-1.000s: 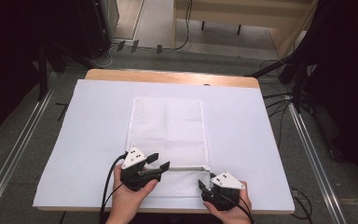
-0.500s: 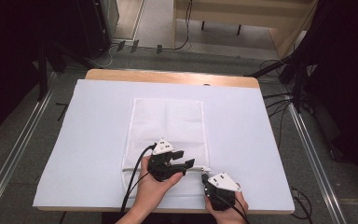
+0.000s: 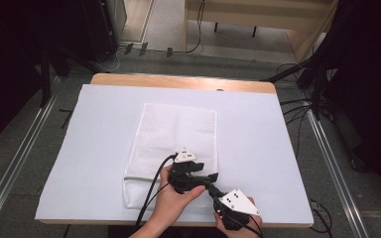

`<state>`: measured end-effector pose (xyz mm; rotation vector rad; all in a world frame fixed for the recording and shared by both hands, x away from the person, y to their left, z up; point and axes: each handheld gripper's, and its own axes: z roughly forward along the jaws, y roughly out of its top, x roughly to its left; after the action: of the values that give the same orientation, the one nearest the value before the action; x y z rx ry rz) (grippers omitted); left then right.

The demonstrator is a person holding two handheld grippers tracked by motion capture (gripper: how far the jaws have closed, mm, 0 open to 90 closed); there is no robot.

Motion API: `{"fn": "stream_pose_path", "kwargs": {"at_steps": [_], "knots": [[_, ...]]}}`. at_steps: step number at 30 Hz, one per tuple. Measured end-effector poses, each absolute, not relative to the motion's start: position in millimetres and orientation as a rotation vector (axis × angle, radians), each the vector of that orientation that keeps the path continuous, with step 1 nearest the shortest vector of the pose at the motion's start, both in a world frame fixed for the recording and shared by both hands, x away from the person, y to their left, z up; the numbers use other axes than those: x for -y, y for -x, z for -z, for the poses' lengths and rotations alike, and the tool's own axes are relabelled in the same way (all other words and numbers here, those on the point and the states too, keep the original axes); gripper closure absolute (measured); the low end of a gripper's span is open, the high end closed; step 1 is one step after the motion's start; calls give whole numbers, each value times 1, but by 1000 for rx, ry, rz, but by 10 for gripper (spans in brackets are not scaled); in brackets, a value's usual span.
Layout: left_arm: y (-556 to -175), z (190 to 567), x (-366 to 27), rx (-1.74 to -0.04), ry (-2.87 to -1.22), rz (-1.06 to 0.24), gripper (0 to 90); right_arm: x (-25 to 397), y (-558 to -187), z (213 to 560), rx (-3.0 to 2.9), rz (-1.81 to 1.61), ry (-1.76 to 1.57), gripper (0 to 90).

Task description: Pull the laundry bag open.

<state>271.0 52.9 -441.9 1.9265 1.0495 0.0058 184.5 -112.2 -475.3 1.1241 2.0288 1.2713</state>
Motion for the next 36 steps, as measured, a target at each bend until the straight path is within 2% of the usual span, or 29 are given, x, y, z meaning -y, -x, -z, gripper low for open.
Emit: {"fn": "stream_pose_path", "kwargs": {"at_steps": [4, 13, 17, 24, 26, 29, 32, 36], "knots": [[-273, 449, -46, -1066, -1978, -33, 351, 111, -184, 474, -2034, -1270, -1104, 900], [-278, 447, -62, -1055, -1967, 54, 642, 112, -187, 477, -2063, -1239, -1125, 900], [-281, 447, -69, -1048, -1930, 116, 737, 113, -188, 476, -2054, -1237, -1125, 900], [-281, 444, -81, -1047, -1879, 140, 826, 115, -190, 476, -2049, -1217, -1142, 900], [-282, 445, -82, -1036, -1884, 173, 898, 116, -191, 476, -2052, -1217, -1139, 900], [-283, 448, -80, -1040, -1891, 210, 896, 115, -191, 477, -2058, -1203, -1132, 900], [-285, 451, -78, -1050, -1881, 215, 809, 115, -191, 477, -2062, -1196, -1134, 900], [-286, 452, -76, -1069, -1888, 199, 754, 114, -191, 478, -2068, -1192, -1131, 900]]}}
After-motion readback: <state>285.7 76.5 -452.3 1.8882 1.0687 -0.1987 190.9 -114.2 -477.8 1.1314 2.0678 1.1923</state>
